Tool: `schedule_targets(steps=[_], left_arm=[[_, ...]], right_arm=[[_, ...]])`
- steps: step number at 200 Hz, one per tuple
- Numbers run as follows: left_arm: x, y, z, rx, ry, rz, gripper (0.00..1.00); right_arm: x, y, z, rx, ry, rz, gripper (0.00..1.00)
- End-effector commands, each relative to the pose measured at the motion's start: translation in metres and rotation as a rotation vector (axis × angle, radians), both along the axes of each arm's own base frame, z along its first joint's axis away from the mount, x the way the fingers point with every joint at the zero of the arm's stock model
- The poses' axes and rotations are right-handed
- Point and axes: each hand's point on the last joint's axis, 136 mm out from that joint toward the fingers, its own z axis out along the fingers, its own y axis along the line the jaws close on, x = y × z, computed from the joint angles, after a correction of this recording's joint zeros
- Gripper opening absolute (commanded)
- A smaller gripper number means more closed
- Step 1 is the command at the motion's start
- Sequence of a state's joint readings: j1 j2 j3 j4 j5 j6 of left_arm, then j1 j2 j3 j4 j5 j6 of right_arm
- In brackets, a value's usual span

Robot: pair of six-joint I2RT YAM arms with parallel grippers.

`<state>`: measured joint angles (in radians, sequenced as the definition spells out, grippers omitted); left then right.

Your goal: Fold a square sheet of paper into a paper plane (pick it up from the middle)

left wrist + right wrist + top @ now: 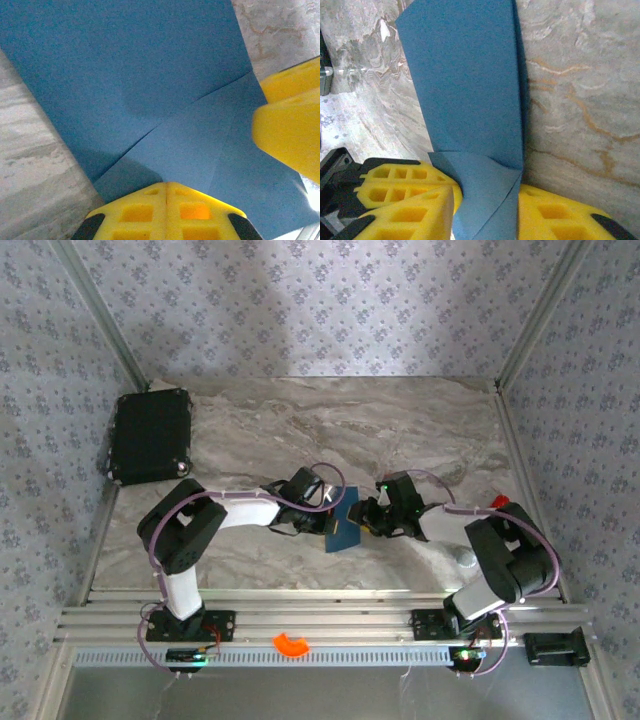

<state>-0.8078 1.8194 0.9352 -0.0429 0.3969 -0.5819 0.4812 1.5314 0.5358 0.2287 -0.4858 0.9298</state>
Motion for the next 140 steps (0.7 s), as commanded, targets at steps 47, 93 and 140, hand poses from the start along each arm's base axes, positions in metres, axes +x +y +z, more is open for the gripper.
schedule_targets(steps=[47,93,140], left_arm=[[-0.018,0.009,-0.011,0.043,0.053,-0.006,0.01],[-0.017,0.005,0.011,0.015,0.013,0.001,0.04],[-0.005,0.020,0.058,-0.017,-0.135,0.079,0.23]], right_arm=[[0.007,-0.001,-0.005,0.020,-0.048,0.038,0.18],[0.009,0.002,0.002,0.038,-0.071,0.050,0.08],[0.009,0.006,0.022,-0.019,-0.114,0.073,0.05]])
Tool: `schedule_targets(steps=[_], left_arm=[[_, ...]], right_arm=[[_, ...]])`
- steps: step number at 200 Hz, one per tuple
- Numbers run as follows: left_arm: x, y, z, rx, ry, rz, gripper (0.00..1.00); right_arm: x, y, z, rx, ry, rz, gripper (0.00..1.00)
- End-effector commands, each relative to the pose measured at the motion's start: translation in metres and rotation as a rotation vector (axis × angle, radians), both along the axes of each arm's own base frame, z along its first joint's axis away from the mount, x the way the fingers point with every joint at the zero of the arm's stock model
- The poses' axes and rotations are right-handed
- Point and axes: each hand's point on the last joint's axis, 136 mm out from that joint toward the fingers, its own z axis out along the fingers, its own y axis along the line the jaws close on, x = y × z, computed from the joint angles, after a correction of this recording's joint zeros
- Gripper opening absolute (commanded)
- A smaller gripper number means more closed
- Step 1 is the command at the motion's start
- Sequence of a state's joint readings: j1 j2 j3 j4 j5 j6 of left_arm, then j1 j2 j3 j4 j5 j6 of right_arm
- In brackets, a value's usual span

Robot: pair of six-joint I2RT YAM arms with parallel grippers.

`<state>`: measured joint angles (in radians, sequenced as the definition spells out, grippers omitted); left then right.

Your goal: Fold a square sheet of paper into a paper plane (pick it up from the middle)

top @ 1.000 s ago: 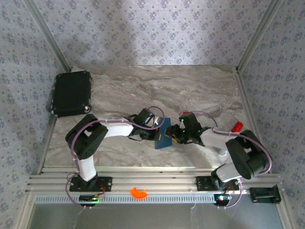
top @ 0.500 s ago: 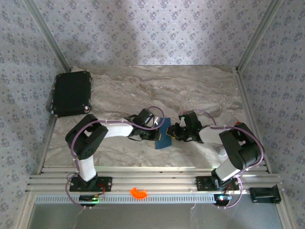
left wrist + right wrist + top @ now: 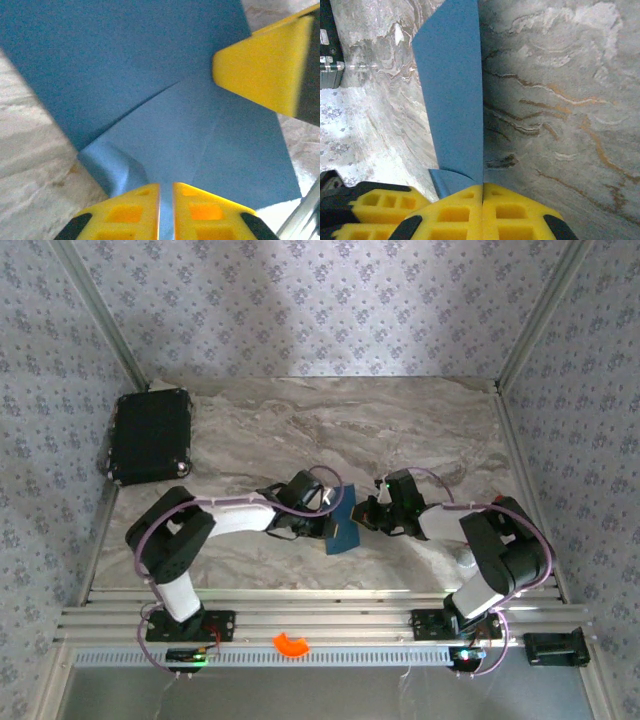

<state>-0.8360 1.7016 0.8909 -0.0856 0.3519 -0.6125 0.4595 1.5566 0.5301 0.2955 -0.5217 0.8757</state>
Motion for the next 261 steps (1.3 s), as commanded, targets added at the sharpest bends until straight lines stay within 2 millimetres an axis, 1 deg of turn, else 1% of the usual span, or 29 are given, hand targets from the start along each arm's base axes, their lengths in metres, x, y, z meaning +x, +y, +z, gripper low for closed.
schedule_targets(steps=[1,12,19,23,36,50,55,62,64,68,79,81,83,88,101,114,134,148,161,175,193,203,213,245,261], left_arm=[[0.008,0.013,0.037,-0.019,-0.111,0.063,0.23],[0.015,0.028,0.048,-0.004,-0.160,0.119,0.25],[0.020,0.039,0.055,0.002,-0.186,0.167,0.26],[0.022,0.047,0.057,0.004,-0.196,0.195,0.26],[0.030,0.073,0.065,-0.007,-0.213,0.306,0.30],[0.036,0.106,0.066,-0.014,-0.208,0.431,0.33],[0.038,0.117,0.067,-0.021,-0.203,0.476,0.34],[0.039,0.134,0.064,-0.025,-0.191,0.535,0.36],[0.039,0.139,0.064,-0.027,-0.187,0.552,0.36],[0.039,0.147,0.064,-0.031,-0.180,0.586,0.37],[0.037,0.170,0.058,-0.030,-0.152,0.661,0.38],[0.036,0.174,0.056,-0.030,-0.146,0.673,0.38],[0.035,0.176,0.056,-0.032,-0.142,0.680,0.38],[0.034,0.185,0.055,-0.033,-0.134,0.707,0.38],[0.028,0.205,0.049,-0.021,-0.110,0.770,0.39],[0.022,0.221,0.046,-0.011,-0.098,0.824,0.40],[0.015,0.238,0.047,-0.010,-0.109,0.888,0.41],[0.010,0.248,0.047,-0.007,-0.122,0.927,0.42],[0.007,0.256,0.051,-0.016,-0.143,0.961,0.42],[0.005,0.262,0.055,-0.023,-0.160,0.986,0.42],[0.002,0.269,0.061,-0.023,-0.182,1.013,0.43],[0.000,0.273,0.063,-0.018,-0.193,1.027,0.43],[-0.002,0.275,0.064,-0.012,-0.199,1.038,0.43],[-0.004,0.276,0.065,-0.014,-0.195,1.044,0.44],[-0.005,0.275,0.065,-0.021,-0.190,1.043,0.44]], right_arm=[[0.003,0.005,0.021,-0.048,-0.065,0.035,0.05],[-0.001,0.005,0.026,-0.154,-0.091,0.070,0.05],[-0.001,0.005,0.033,-0.232,-0.125,0.095,0.05],[-0.004,0.004,0.033,-0.284,-0.131,0.112,0.05],[-0.003,0.005,0.044,-0.438,-0.180,0.154,0.05],[-0.005,0.004,0.051,-0.608,-0.208,0.182,0.05],[-0.003,0.005,0.056,-0.660,-0.224,0.195,0.04],[-0.005,0.002,0.058,-0.746,-0.225,0.208,0.04],[-0.003,0.004,0.062,-0.761,-0.235,0.206,0.04],[-0.005,-0.001,0.062,-0.818,-0.223,0.217,0.04],[-0.005,-0.003,0.069,-0.921,-0.232,0.234,0.06],[-0.005,-0.006,0.068,-0.950,-0.232,0.235,0.07],[-0.001,-0.003,0.075,-0.958,-0.245,0.230,0.07],[0.002,-0.003,0.080,-1.005,-0.263,0.222,0.07],[0.004,-0.004,0.086,-1.126,-0.274,0.250,0.05],[0.006,-0.007,0.092,-1.239,-0.282,0.250,0.04],[0.012,-0.004,0.099,-1.366,-0.327,0.252,0.02],[0.012,0.003,0.100,-1.396,-0.351,0.267,0.02],[0.012,0.013,0.096,-1.390,-0.360,0.283,0.02],[0.009,0.023,0.087,-1.380,-0.353,0.299,0.02],[0.005,0.036,0.069,-1.338,-0.326,0.317,0.03],[0.003,0.050,0.057,-1.273,-0.307,0.344,0.04],[0.002,0.063,0.050,-1.221,-0.303,0.351,0.05],[-0.005,0.112,0.038,-1.053,-0.271,0.398,0.07],[-0.012,0.133,0.032,-0.945,-0.224,0.432,0.11]])
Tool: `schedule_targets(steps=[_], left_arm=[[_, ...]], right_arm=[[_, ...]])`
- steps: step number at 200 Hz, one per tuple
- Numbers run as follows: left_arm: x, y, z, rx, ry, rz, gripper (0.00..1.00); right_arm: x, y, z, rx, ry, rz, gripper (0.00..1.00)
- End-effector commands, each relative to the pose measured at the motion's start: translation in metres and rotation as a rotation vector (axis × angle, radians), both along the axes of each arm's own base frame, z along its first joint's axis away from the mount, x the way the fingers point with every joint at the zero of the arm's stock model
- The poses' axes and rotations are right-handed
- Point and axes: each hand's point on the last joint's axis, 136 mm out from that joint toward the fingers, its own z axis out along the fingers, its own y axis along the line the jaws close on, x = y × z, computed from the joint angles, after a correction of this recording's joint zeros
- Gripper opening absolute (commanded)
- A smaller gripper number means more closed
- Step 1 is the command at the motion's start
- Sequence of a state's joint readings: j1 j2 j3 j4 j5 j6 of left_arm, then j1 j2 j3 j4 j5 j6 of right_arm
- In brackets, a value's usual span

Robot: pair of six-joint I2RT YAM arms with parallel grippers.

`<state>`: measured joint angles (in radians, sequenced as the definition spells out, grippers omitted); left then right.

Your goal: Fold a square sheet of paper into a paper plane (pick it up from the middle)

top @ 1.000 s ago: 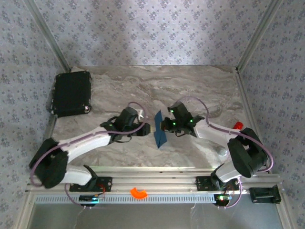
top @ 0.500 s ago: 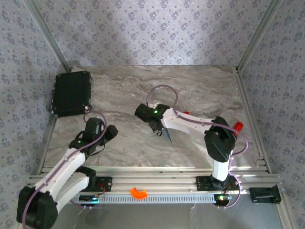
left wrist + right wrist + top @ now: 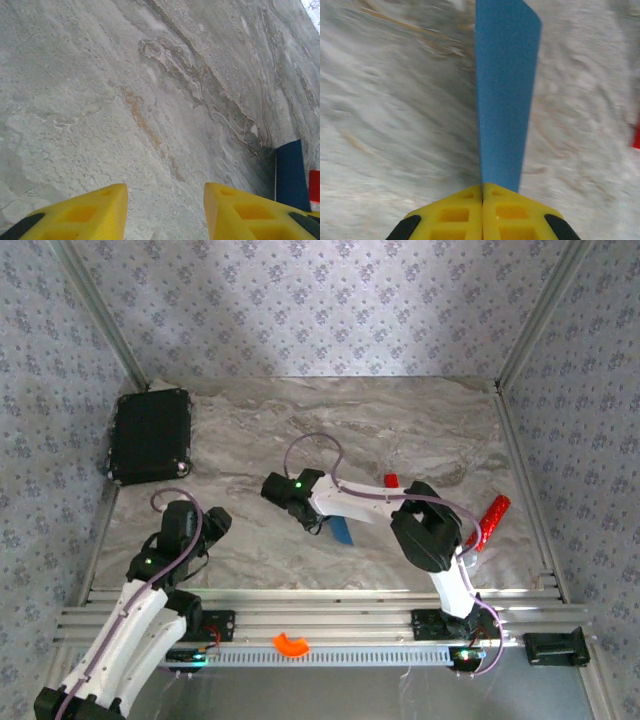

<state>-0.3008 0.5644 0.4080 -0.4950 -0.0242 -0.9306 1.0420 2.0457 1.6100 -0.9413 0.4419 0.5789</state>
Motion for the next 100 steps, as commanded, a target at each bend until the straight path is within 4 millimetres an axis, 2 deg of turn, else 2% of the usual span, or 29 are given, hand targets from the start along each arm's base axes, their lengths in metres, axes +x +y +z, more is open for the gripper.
schedule_targets(steps=[1,11,25,38,51,68,71,74,100], left_arm=[[-0.003,0.005,-0.002,0.004,0.021,0.028,0.44],[-0.003,0.004,-0.002,0.000,0.021,0.023,0.44],[-0.003,0.002,-0.001,-0.005,0.020,0.014,0.44],[-0.002,-0.002,-0.001,-0.012,0.019,-0.006,0.45],[0.000,-0.010,-0.002,-0.030,0.015,-0.050,0.46],[0.005,-0.029,-0.007,-0.080,0.018,-0.137,0.47],[0.006,-0.034,-0.008,-0.095,0.021,-0.159,0.46],[0.007,-0.038,-0.008,-0.105,0.022,-0.176,0.45],[0.014,-0.065,-0.013,-0.178,0.054,-0.289,0.41]], right_arm=[[-0.010,0.046,-0.003,0.185,0.103,0.019,0.12],[-0.013,0.058,-0.002,0.262,0.151,0.020,0.17],[-0.016,0.074,0.003,0.407,0.212,0.029,0.32],[-0.017,0.080,0.016,0.553,0.252,0.042,0.41],[-0.012,0.087,0.040,0.732,0.240,0.099,0.45],[-0.008,0.069,0.054,0.896,0.215,0.077,0.45],[-0.010,0.061,0.046,0.906,0.225,0.056,0.44],[-0.009,0.055,0.047,0.930,0.219,0.044,0.43],[-0.003,0.005,0.032,1.101,0.253,-0.099,0.23]])
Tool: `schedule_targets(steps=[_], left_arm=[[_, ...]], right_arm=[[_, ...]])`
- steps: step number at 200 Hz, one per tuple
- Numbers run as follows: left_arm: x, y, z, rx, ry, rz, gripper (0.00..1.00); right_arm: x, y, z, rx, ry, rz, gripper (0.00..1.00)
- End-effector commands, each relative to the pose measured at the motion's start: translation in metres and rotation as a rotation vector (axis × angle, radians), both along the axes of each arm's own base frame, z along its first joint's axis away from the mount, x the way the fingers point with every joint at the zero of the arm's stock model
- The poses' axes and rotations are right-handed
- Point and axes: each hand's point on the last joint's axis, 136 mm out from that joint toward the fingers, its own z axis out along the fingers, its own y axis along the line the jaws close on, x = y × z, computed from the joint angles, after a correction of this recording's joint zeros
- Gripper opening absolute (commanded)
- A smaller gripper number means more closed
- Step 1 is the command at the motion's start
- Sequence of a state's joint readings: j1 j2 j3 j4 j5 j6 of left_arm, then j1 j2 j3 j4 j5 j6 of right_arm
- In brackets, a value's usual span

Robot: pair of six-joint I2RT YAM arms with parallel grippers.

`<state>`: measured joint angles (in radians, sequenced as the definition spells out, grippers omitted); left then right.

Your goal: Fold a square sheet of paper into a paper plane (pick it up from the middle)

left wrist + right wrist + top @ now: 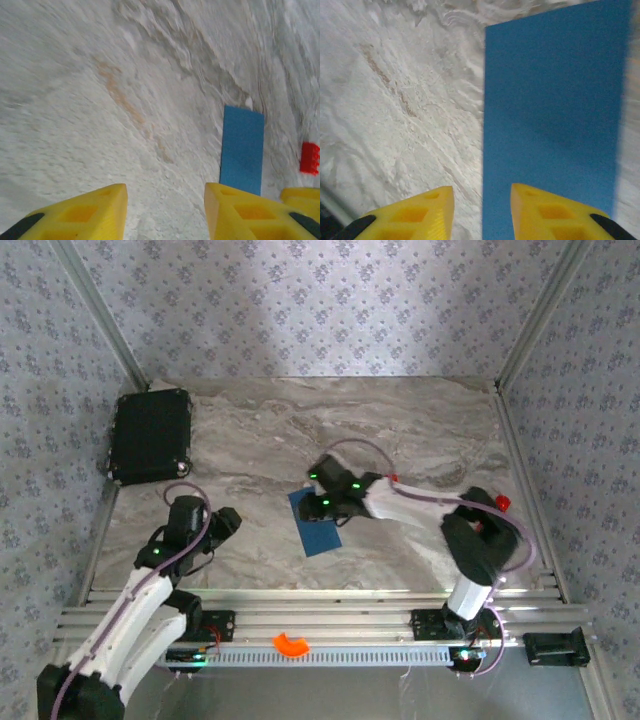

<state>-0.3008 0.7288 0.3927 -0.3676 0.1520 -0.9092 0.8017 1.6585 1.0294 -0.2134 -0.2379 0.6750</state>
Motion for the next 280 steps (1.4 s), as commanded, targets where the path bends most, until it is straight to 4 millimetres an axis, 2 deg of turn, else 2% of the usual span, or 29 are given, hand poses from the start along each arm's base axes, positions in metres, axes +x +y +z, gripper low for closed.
schedule_targets(steps=[1,18,34,58,101,138,165,239,280], left_arm=[[0.008,-0.032,0.006,-0.101,-0.024,-0.146,0.40],[0.013,-0.043,0.007,-0.101,-0.020,-0.196,0.39],[0.017,-0.054,0.010,-0.106,-0.026,-0.247,0.39],[0.020,-0.074,0.005,-0.134,0.008,-0.314,0.39],[0.019,-0.108,-0.004,-0.125,0.062,-0.395,0.40],[0.018,-0.124,-0.009,-0.153,0.084,-0.427,0.43],[0.012,-0.132,-0.019,-0.160,0.125,-0.457,0.45],[0.012,-0.164,-0.034,-0.179,0.161,-0.485,0.43],[0.015,-0.170,-0.044,-0.176,0.185,-0.481,0.40]], right_arm=[[0.005,-0.008,0.014,0.277,0.044,-0.053,0.22],[0.000,-0.031,0.005,0.331,0.077,-0.097,0.15],[-0.009,-0.041,-0.003,0.335,0.112,-0.089,0.12],[-0.018,-0.040,-0.013,0.311,0.153,-0.060,0.09],[-0.020,-0.037,-0.038,0.272,0.230,-0.059,0.07],[-0.022,-0.048,-0.067,0.246,0.290,-0.093,0.06],[-0.027,-0.058,-0.084,0.228,0.333,-0.146,0.05],[-0.033,-0.071,-0.095,0.235,0.361,-0.219,0.05],[-0.034,-0.073,-0.099,0.241,0.368,-0.232,0.06]])
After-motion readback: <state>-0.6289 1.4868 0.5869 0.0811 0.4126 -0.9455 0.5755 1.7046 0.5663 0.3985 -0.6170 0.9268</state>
